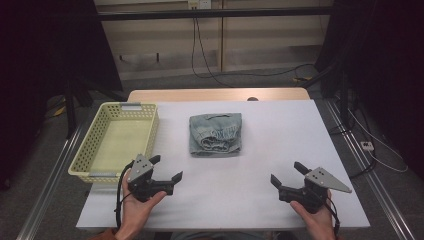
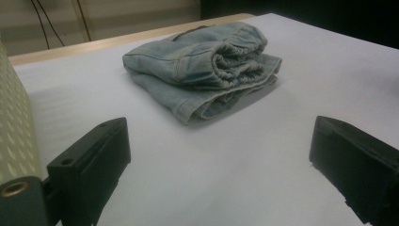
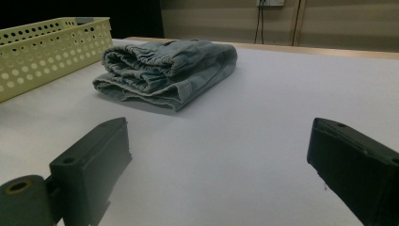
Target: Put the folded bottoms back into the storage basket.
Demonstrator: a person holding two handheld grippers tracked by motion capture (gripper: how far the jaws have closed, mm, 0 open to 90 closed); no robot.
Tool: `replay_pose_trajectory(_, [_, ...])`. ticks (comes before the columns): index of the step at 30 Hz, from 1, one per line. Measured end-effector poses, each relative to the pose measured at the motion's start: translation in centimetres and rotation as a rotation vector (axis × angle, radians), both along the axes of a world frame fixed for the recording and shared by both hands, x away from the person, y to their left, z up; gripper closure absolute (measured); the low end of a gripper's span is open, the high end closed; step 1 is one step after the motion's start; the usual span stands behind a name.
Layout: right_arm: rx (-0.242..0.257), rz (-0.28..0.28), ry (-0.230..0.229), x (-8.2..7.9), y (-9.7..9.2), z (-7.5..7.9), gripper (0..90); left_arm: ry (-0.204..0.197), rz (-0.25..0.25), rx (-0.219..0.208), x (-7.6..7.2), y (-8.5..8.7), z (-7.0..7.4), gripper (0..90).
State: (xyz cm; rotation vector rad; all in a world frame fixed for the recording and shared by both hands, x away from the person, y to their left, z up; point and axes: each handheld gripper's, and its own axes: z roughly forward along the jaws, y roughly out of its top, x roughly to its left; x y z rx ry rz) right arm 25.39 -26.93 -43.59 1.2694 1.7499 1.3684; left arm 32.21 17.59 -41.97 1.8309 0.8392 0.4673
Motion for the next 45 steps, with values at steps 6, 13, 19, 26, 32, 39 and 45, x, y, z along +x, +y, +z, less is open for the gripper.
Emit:
replay_pose_trajectory(6, [-0.004, -0.004, 0.012, 0.1, -0.1, -0.1, 8.1, 0.02, -0.005, 0.003, 0.2, -0.2, -0.1, 5.8])
replay_pose_trajectory(13, [0.001, -0.006, 0.007, 0.0, -0.2, 0.0, 7.9, 0.031, -0.002, 0.018, 0.5, -0.4, 0.0, 5.3])
replay_pose_trajectory(19, [-0.009, 0.003, 0.048, 0.4, -0.2, -0.4, 4.6, 0.041, -0.051, 0.067, 0.5, -1.4, 0.1, 3.5])
replay_pose_trajectory(26, [-0.011, 0.007, 0.067, 0.6, -0.2, -0.5, 4.4, 0.169, -0.098, -0.011, 1.1, -2.8, 0.6, 4.3])
replay_pose_trajectory(32, [-0.013, 0.006, 0.067, 0.6, -0.2, -0.5, 4.5, 0.144, -0.096, 0.014, 1.6, -3.2, 0.8, 4.0])
replay_pose_trajectory(39, [-0.009, 0.003, 0.073, 0.6, -0.2, -0.6, 4.6, 0.168, -0.092, 0.0, 3.0, -3.5, 0.9, 4.6])
replay_pose_trajectory(45, [-0.007, 0.009, 0.074, 0.6, -0.2, -0.6, 4.6, 0.148, -0.077, 0.025, 4.0, -4.0, 1.0, 5.6])
